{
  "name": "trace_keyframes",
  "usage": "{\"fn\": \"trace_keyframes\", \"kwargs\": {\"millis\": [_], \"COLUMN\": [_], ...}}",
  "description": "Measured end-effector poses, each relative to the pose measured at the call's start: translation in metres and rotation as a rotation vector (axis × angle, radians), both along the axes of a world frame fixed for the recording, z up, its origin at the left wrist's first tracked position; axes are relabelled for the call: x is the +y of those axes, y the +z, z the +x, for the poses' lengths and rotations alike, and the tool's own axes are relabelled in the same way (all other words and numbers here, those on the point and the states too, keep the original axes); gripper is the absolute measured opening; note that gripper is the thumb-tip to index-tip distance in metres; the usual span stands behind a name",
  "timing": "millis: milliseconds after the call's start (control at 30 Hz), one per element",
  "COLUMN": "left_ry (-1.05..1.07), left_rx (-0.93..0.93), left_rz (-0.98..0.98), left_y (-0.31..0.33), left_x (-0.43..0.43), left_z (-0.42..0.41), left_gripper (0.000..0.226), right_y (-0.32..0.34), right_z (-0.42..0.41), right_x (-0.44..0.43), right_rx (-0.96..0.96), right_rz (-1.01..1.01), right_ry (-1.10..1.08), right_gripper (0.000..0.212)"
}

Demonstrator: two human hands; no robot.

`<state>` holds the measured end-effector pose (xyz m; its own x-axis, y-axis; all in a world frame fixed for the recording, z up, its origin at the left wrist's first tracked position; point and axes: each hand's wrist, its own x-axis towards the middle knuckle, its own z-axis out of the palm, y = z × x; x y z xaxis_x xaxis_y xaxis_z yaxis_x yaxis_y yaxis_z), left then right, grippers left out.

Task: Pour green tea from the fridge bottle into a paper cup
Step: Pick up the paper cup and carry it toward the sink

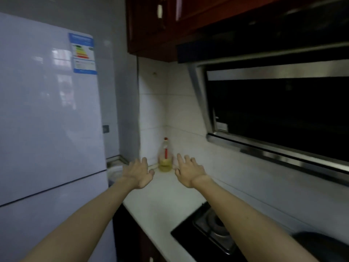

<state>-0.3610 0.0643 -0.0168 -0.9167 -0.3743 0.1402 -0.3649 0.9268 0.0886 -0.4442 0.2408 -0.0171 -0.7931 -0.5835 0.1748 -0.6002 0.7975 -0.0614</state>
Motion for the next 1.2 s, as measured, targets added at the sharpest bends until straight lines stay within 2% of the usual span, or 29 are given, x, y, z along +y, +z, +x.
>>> {"fn": "trace_keyframes", "kwargs": {"millis": [167, 300, 700, 900, 1200], "left_ry": [-0.185, -0.339, -0.834, -1.086, -1.41], "left_rx": [-0.012, -0.07, -0.12, -0.062, -0.103], "left_rz": [0.094, 0.161, -0.011, -0.003, -0.068], "left_y": [-0.011, -0.023, -0.044, -0.05, -0.051], "left_x": [0.108, 0.204, 0.454, 0.555, 0.706], "left_z": [-0.035, -0.054, -0.078, -0.079, -0.058], "left_gripper": [0.064, 0.061, 0.054, 0.053, 0.056], "right_y": [-0.016, -0.033, -0.038, -0.034, -0.021], "right_z": [-0.008, -0.003, 0.062, 0.105, 0.2], "right_x": [0.122, 0.215, 0.479, 0.57, 0.682], "right_rx": [-0.033, -0.051, -0.07, -0.072, -0.066], "right_rz": [0.031, 0.026, 0.016, 0.025, 0.017], "right_ry": [-0.178, -0.324, -0.817, -1.035, -1.399], "right_gripper": [0.06, 0.06, 0.058, 0.055, 0.053]}}
